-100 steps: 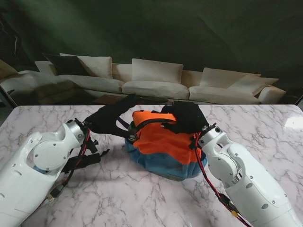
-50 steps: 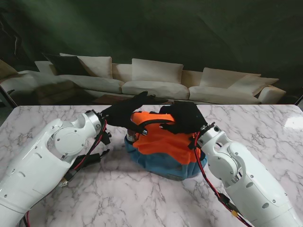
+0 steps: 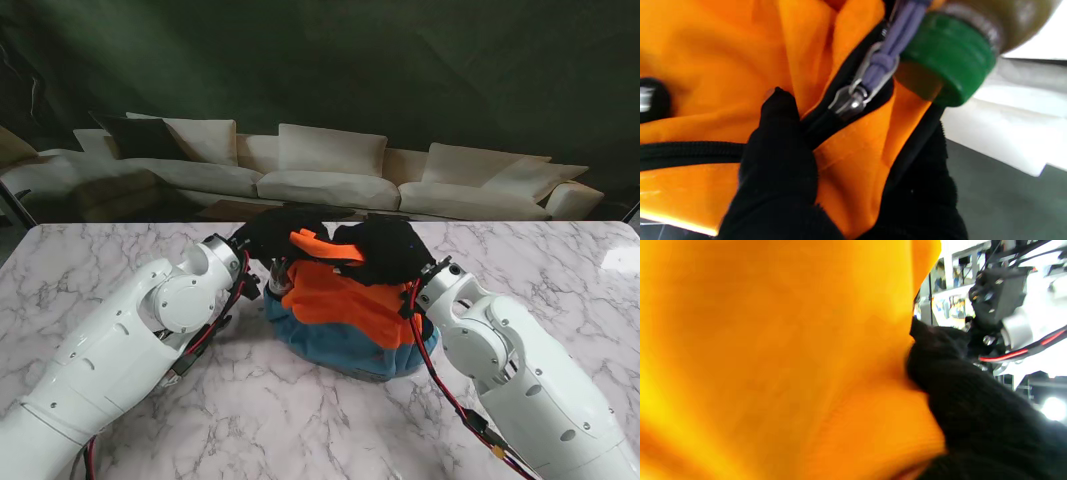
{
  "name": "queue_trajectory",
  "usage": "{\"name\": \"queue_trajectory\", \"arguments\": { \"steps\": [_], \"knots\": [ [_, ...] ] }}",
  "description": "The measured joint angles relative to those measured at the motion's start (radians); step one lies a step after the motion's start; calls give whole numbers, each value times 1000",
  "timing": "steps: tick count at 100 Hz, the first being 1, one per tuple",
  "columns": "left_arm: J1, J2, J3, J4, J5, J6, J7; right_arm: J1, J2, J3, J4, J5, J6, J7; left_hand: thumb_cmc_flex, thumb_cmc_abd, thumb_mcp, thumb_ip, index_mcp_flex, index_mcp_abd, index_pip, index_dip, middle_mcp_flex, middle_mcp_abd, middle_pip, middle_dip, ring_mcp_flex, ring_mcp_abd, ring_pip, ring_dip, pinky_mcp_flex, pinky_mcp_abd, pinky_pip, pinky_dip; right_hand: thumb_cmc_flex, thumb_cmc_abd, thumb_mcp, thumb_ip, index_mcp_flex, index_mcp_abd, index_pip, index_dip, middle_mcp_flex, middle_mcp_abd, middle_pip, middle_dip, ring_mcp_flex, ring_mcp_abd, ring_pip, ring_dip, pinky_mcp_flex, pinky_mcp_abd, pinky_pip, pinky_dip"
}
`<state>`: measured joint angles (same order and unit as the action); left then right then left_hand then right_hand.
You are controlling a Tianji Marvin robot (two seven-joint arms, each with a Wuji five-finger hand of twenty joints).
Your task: Put the umbrella and water cup into the side pockets of the backpack
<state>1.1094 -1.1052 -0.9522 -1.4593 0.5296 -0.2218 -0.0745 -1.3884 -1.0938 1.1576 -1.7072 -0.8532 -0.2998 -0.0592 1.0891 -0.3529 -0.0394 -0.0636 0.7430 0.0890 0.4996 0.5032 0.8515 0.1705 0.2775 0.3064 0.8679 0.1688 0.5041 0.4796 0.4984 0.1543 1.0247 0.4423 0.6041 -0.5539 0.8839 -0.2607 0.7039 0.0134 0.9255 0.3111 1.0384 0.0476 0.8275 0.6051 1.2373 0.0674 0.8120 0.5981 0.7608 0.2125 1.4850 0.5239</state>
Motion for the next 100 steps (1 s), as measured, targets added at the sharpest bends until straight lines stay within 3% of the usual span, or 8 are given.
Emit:
{"name": "queue_trajectory", "arguments": {
  "steps": [7, 17, 32, 41, 55, 70, 80, 100],
  "knots": [
    [5, -5, -4, 3, 38, -9, 14, -11, 7, 21, -24, 0, -25, 62, 0, 0, 0, 0, 9, -10, 74, 21, 38, -3, 29, 61, 21, -6, 20, 34, 22, -2, 33, 0, -102, 46, -34, 32, -46, 41, -37, 3, -106, 0, -46, -45, -98, 5, -114, -13, -82, 1, -36, 0],
    [9, -8, -22, 1, -32, -15, -23, -34, 15, 42, -31, -10, -84, 34, 25, -3, 0, -1, 9, -11, 109, 47, 49, -3, 48, 121, 31, -3, 33, 55, 23, 0, 77, 0, -243, 99, -59, 127, -74, 81, -209, 142, -251, 4, -96, -92, -278, 5, -271, -74, -221, 13, -127, 0],
    [13, -6, -36, -12, -49, -18, -47, -100, 12, 102, -59, 68, -162, 19, 39, -3, 0, -6, 8, -11, 115, 56, 49, -3, 49, 144, 31, -1, 34, 61, 24, 1, 83, 1, -342, 101, -114, 135, -132, 81, -295, 165, -434, 4, -191, -184, -519, 27, -450, -202, -427, 55, -301, -47],
    [14, -6, -42, -15, -38, -25, -44, -126, 7, 135, -69, 78, -205, 2, 40, -3, 25, -7, 8, -11, 121, 58, 49, -3, 49, 150, 31, -1, 34, 63, 24, 1, 83, 1, -355, 100, -159, 135, -171, 74, -320, 165, -459, 4, -205, -216, -554, 29, -487, -241, -460, 63, -350, -59],
    [24, -6, -56, -20, -41, -26, -35, -155, -2, 185, -75, -9, -263, -105, 42, -2, 90, -7, 7, -6, 124, 60, 49, -3, 56, 174, 31, 1, 43, 78, 24, 8, 93, 1, -378, 103, -204, 136, -245, -55, -358, 165, -483, -1, -217, -246, -565, 29, -499, -254, -475, 65, -375, -60],
    [27, -5, -65, -20, -47, -35, -35, -203, -6, 243, -98, 5, -265, -115, 52, 0, 118, -7, 7, 16, 124, 60, 50, -3, 60, 188, 31, 3, 45, 88, 24, 9, 98, 2, -376, 224, -274, 146, -326, -75, -393, 151, -494, 3, -222, -267, -565, 29, -499, -256, -475, 66, -381, -60],
    [26, -5, -65, -20, -48, -41, -36, -225, -8, 275, -91, -115, -254, -229, 52, 1, 120, -7, 6, 19, 124, 60, 50, -3, 60, 190, 31, 3, 45, 99, 24, 9, 108, 2, -353, 224, -287, 159, -346, -75, -392, 140, -499, 13, -222, -276, -566, 29, -499, -261, -478, 66, -386, -60],
    [19, -3, -59, -19, -58, -41, -45, -275, -1, 315, -99, -89, -167, -157, 61, 4, 120, -7, 4, 20, 124, 60, 50, -3, 60, 199, 31, 3, 45, 101, 24, 9, 109, 2, -226, 212, -48, 196, -341, -15, -403, 101, -512, 71, -267, -300, -581, 30, -526, -295, -485, 67, -405, -79]
  ]
}}
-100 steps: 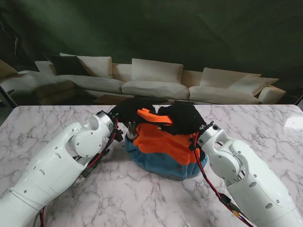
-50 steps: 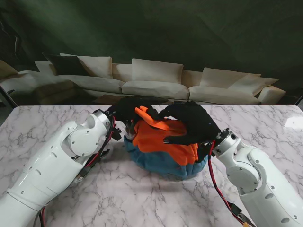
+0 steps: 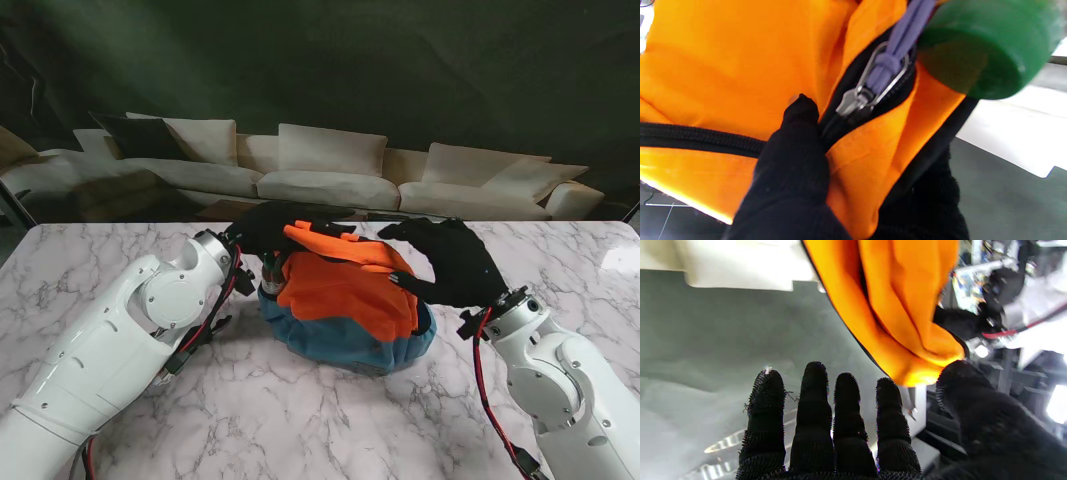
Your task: Put the umbrella and water cup into the side pockets of the backpack
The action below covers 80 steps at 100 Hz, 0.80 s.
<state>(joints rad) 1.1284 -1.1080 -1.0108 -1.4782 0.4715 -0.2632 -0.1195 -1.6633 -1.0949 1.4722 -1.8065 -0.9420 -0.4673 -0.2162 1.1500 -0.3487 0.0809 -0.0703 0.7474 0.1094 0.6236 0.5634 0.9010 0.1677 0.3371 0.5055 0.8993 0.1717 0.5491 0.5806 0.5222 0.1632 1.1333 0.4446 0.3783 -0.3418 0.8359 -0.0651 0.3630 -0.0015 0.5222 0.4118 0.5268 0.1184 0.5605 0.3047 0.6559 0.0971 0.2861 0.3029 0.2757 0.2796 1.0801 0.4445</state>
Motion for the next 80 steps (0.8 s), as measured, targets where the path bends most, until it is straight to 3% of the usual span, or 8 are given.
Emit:
{"name": "queue_trajectory", "arguments": {
  "steps": [8, 16, 31, 44, 63, 80],
  "knots": [
    [-3, 0, 5, 0, 0, 0, -1, -16, 7, 7, -4, -63, 28, 9, 3, 5, 0, 0, -9, 0, -3, -9, 0, 0, 0, 0, 0, 0, 0, 7, -4, 0, 0, 0, 27, -10, 53, 2, 0, 27, -10, -12, -11, 18, -17, -4, -1, 14, -11, -8, -3, 3, -9, -6],
    [-7, 1, 9, 0, 0, 1, -2, -21, 13, 7, -4, -37, 18, 52, 4, 5, 0, 0, -9, 0, -4, -16, 0, 0, 0, 0, 0, 0, 0, 9, -5, 0, 0, 0, 24, -10, 62, 2, 18, 44, -35, -28, -11, 29, -51, -21, -12, 21, -23, -19, -14, 3, -21, -18],
    [-10, 1, 13, 0, -3, 4, -8, -15, 19, -7, 13, 17, -27, 86, 4, 5, 0, 0, -9, 0, -8, -18, 0, 0, 0, 0, 0, 0, 0, 9, -10, 0, 0, 0, -31, 2, -63, 2, 93, 51, -41, -37, -8, 31, -76, -27, -12, 23, -25, -19, -26, 3, -32, -28],
    [-19, 1, 19, 2, -8, 9, -14, -8, 22, -23, 22, 21, -81, 103, 4, 5, 0, 0, -9, 0, -10, -18, 0, 0, 0, 0, 0, 0, 0, 9, -11, 0, 0, 0, -52, 2, -100, 2, 158, 50, -16, -33, 21, 20, -76, -27, -11, 23, -26, -19, -26, 8, -32, -28],
    [-31, 1, 28, 3, -42, 9, -21, -6, 27, -39, 7, 142, -119, 235, 5, 4, 0, -3, -11, -1, -10, -3, -1, 0, 1, 1, -13, 7, 0, 20, -26, 0, 1, 10, -54, 2, -126, 2, 164, 46, -12, -12, 57, -10, -74, -27, -7, 23, -25, -19, -26, 21, -32, -28],
    [-48, 0, 41, 1, -92, 9, -38, -4, 37, -65, -8, 258, -143, 303, 16, -4, 0, -34, -22, -15, -10, 20, -3, 0, 1, 6, -24, 6, 0, 22, -37, -8, 0, 10, -54, 2, -139, 2, 163, 44, 19, 11, 57, -19, -74, -25, -7, 23, -25, -19, -24, 31, -32, -28]
  ]
}}
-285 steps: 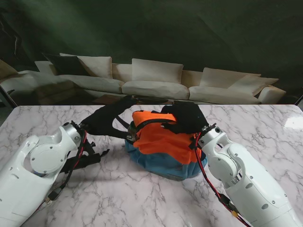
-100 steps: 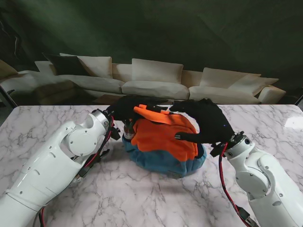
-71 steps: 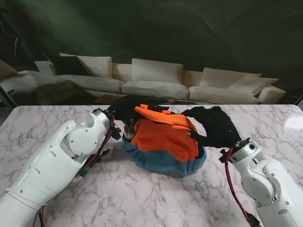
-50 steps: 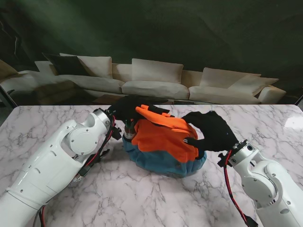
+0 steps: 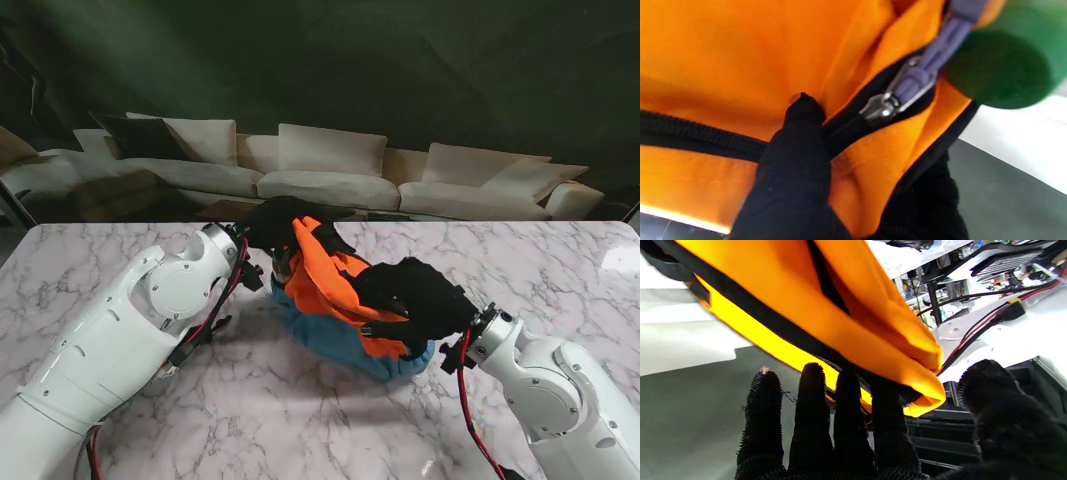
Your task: Put the umbrella and water cup into the side pockets of the backpack
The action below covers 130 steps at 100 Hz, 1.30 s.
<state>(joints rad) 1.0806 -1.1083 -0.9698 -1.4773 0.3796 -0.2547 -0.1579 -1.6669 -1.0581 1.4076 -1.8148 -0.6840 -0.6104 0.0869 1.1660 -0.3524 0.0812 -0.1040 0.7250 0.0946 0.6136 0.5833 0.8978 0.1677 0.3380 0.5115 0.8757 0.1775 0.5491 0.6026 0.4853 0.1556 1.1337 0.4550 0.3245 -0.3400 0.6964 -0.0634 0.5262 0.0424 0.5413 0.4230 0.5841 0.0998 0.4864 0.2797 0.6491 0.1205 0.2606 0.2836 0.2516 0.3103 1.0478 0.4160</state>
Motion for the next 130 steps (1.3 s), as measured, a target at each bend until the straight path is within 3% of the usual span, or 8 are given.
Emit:
{"name": "queue_trajectory", "arguments": {
  "steps": [27, 62, 86, 98, 107, 112, 118, 130],
  "knots": [
    [-40, -2, 21, -4, -148, 24, -62, 41, 8, -74, -4, 149, -26, 53, 32, -28, 0, 0, -1, -5, 0, 25, -3, -18, 0, 8, -42, 6, -17, -1, -63, 4, -27, 0, 0, 0, 1, 0, -47, -66, 54, 41, -1, -27, 12, 10, 27, 34, -1, 5, 33, 1, -4, 0],
    [-81, -20, 68, 46, -173, 56, -57, 65, 8, -118, -9, 107, -23, 64, 61, -40, 0, -1, -2, -23, 0, 42, -13, -58, -12, 9, -94, 8, -96, -26, -206, 18, -103, 14, 0, 0, 1, 0, -38, -106, 29, 30, 10, -36, 24, 13, 45, 23, -2, 16, 39, 0, -4, 0],
    [-86, -21, 82, 71, -169, 54, -79, 1, -30, -26, -8, -52, -68, -179, 62, 18, 0, -1, -38, -23, 1, 103, -13, -60, -14, 9, -94, 10, -99, -26, -207, 30, -103, 52, 0, -12, 45, -22, 270, -204, 261, 43, 233, -54, 103, 50, 175, -2, 57, 61, 110, 14, 47, 0],
    [-91, -20, 85, 72, -172, 51, -97, -31, -50, 41, -19, -75, -96, -234, 61, 20, 0, -1, -39, -23, 1, 117, -13, -60, -14, 9, -94, 11, -99, -26, -208, 30, -103, 65, 8, -44, 76, -45, 304, -205, 308, 28, 255, -59, 106, 59, 217, -11, 62, 74, 129, 15, 59, 0],
    [-99, -19, 93, 77, -176, 48, -105, -45, -58, 83, -30, -149, -107, -309, 61, 23, 0, -1, -39, -23, 2, 124, -13, -61, -14, 9, -94, 11, -100, -26, -208, 31, -103, 66, 90, -118, 168, -72, 159, -275, 360, -10, 245, -64, 106, 72, 216, -20, 62, 76, 128, 15, 61, 0],
    [-103, -19, 96, 79, -179, 47, -107, -46, -58, 100, -33, -193, -111, -339, 61, 26, 0, -1, -39, -23, 2, 125, -13, -61, -14, 9, -94, 11, -102, -26, -208, 31, -103, 68, 124, -130, 265, -71, 53, -312, 271, -13, 174, -76, 98, 72, 188, -27, 59, 76, 113, 16, 63, 0],
    [-106, -19, 99, 81, -181, 46, -109, -46, -58, 121, -41, -240, -110, -343, 61, 27, 0, -1, -39, -23, 2, 125, -13, -61, -14, 9, -94, 11, -102, -26, -208, 31, -103, 76, 155, -113, 355, -20, -53, -341, 146, 3, 59, -77, 81, 65, 121, -34, 29, 73, 81, 16, 49, 0],
    [-110, -19, 103, 83, -184, 45, -113, -35, -44, 132, -51, -319, -101, -352, 61, 28, 0, -1, -40, -23, 2, 132, -13, -62, -14, 9, -94, 11, -103, -27, -208, 31, -103, 79, 253, -151, 503, 8, -234, -367, 10, -3, -146, -88, 53, 31, -8, -34, -25, 25, 22, 15, -12, 0]
  ]
}}
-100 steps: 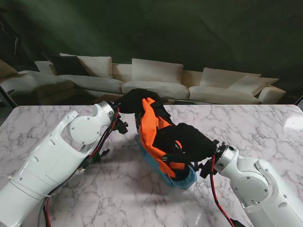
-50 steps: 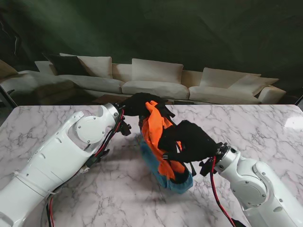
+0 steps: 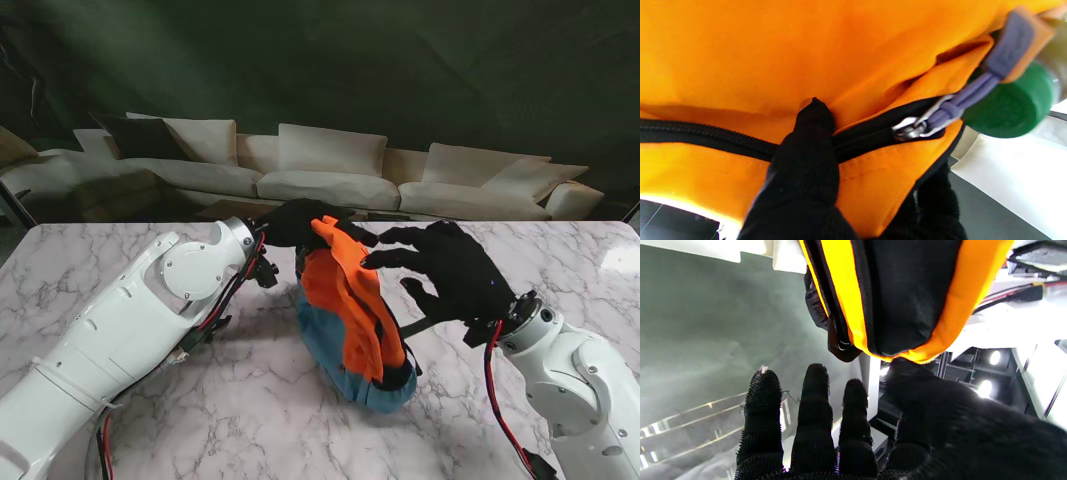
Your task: Put the umbrella and water cup into the side pockets of the backpack
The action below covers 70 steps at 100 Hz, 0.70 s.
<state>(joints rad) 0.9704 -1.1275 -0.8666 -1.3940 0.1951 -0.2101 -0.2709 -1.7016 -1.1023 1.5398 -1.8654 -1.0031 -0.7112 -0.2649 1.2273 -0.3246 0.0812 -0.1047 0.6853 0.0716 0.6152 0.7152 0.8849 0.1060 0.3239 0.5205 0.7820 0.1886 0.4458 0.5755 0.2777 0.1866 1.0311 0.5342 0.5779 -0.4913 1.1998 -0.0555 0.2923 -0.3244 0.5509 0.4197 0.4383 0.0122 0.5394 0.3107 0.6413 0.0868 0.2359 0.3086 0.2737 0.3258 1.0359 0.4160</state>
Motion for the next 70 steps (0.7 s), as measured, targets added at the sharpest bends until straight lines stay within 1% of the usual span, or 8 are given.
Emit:
{"name": "queue_trajectory", "arguments": {
  "steps": [7, 13, 20, 34, 43, 55, 62, 70],
  "knots": [
    [-3, 0, 2, 0, -1, -1, -7, 16, 9, -8, 0, -35, 8, -26, 0, 0, 0, 0, -1, 0, 0, 7, 0, 0, 0, 0, 0, 0, -1, 0, 0, 0, 0, 0, 91, -41, 81, 11, -45, -8, -32, -29, -94, -6, -18, -17, -61, 3, -25, -35, -26, 1, -35, -22],
    [-6, 0, 4, 1, -1, -3, -9, 37, 17, -26, 2, -108, 38, -83, 0, 1, 0, 0, -2, 0, 0, 11, 0, 0, 0, 0, 0, 0, -1, 0, 1, 0, 0, 2, 155, -59, 114, 11, -81, -13, -32, -57, -156, -16, -22, -28, -103, 12, -50, -83, -49, 2, -62, -62],
    [-8, 0, 6, 2, -1, -4, -13, 72, 28, -56, 10, -186, 74, -138, 0, 2, 0, 0, -9, 0, 0, 20, 0, -1, 0, 0, 0, 0, -1, -4, 1, 0, 0, 3, 182, -52, 132, 11, -111, -24, -31, -80, -210, -23, -36, -42, -157, 30, -71, -121, -86, 13, -93, -104],
    [-8, 1, 6, 2, -6, -3, -19, 148, 42, -114, 33, -180, 62, -82, 0, 3, 0, 0, -9, 1, 2, 29, 0, -2, 0, 0, 0, 0, -1, -7, 1, 0, 0, 10, 182, -79, 142, 11, -130, -51, -31, -95, -232, -14, -128, -89, -236, 34, -92, -145, -153, 22, -139, -178],
    [-9, 1, 6, 2, -8, -2, -20, 195, 53, -155, 53, -209, 48, -69, 0, 3, 0, 0, -9, 1, 2, 30, 0, -2, 0, 0, 0, 0, -1, -7, 1, 0, 0, 10, 182, -82, 144, 11, -129, -65, -31, -96, -232, -5, -167, -104, -256, 34, -103, -146, -181, 22, -166, -206],
    [-11, 2, 7, 2, -9, -1, -23, 252, 65, -220, 89, -252, 35, -69, 0, 3, 0, 0, -10, 1, 2, 33, 0, -2, 0, 0, 0, 0, -1, -7, 1, 0, 0, 11, 192, -90, 169, 11, -34, -89, 11, -96, -232, -5, -176, -105, -282, 32, -116, -154, -211, 10, -184, -222],
    [-13, 2, 8, 3, -9, 1, -26, 279, 71, -258, 115, -259, 28, -74, 0, 3, 0, 0, -10, 1, 2, 36, 0, -3, 0, 0, 0, 1, -1, -7, 1, 0, 0, 11, 212, -100, 185, 21, 48, -100, 47, -90, -232, -15, -176, -105, -292, 1, -125, -155, -220, -19, -188, -232],
    [-14, 2, 8, 4, -17, 5, -29, 303, 76, -298, 145, -284, 28, -102, 0, 3, 0, 0, -10, 1, 2, 37, 0, -3, 0, 0, 0, 1, -1, -7, 1, 0, 0, 11, 240, -100, 190, 22, 101, -112, 74, -62, -232, -68, -176, -105, -292, -41, -151, -195, -225, -46, -188, -235]
  ]
}}
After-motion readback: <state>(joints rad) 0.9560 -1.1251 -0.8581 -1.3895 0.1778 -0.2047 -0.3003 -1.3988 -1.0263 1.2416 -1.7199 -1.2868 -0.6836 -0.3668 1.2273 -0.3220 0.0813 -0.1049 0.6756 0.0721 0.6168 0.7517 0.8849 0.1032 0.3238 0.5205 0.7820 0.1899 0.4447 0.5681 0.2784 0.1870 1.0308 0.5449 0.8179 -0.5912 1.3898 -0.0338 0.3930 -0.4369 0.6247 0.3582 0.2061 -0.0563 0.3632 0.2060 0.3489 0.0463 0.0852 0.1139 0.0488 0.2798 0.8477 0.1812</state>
